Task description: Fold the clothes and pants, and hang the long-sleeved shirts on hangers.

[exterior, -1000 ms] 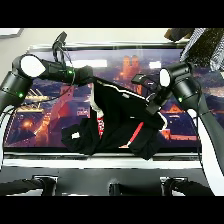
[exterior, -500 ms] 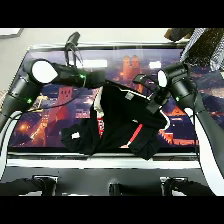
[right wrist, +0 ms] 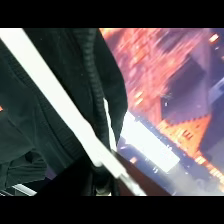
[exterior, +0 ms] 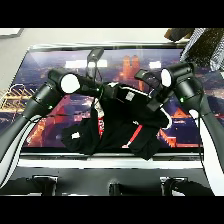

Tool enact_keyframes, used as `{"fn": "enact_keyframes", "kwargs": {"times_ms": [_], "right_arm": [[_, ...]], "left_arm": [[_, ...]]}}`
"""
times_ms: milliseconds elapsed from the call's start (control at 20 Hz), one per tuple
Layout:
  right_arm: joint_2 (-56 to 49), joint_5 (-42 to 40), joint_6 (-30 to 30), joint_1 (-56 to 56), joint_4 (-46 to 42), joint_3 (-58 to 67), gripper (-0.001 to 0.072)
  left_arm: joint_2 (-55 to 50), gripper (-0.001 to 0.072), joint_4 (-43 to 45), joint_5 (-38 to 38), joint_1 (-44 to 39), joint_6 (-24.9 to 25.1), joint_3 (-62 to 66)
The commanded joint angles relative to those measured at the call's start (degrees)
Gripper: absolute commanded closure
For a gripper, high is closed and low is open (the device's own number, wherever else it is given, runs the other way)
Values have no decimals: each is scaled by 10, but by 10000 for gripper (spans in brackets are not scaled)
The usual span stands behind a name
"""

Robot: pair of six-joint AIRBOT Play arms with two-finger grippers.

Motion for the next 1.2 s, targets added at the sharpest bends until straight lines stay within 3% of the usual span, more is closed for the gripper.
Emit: {"fn": "enact_keyframes", "kwargs": {"times_ms": [0, 50, 100, 150, 200, 300, 500, 600, 700, 800, 950, 1150], "right_arm": [[22, -3, 0, 1, -1, 1, 670], [27, -3, -2, 1, -1, 1, 670], [29, -2, -4, 1, -1, 1, 670], [31, -2, -4, 1, -1, 1, 670], [31, 1, -9, 1, 0, 1, 670], [31, 1, -18, 1, 0, 1, 670], [31, -14, -65, 1, 4, 1, 669], [31, -34, -97, 1, 17, 1, 669], [31, -60, -135, 1, 27, 1, 669], [31, -88, -181, 1, 28, 1, 669], [29, -116, -238, 1, 28, 1, 669], [21, -128, -255, 1, 32, 0, 669]], "left_arm": [[-6, 626, 6, -25, -7, 47, -1], [-6, 615, 2, -35, -6, 57, -1], [-6, 469, 0, -41, -7, 66, -1], [-5, 174, 0, -46, -7, 66, -1], [-5, -9, 0, -48, -6, 65, -1], [3, -10, 0, -50, -5, 65, -1], [57, -10, 10, -53, 59, 125, -1], [80, -9, -8, -70, 130, 214, -1], [81, -9, -75, -104, 200, 348, -2], [75, -9, -145, -112, 236, 433, -14], [59, -9, -183, -127, 231, 540, -47], [52, -7, -191, -125, 188, 673, -104]]}}
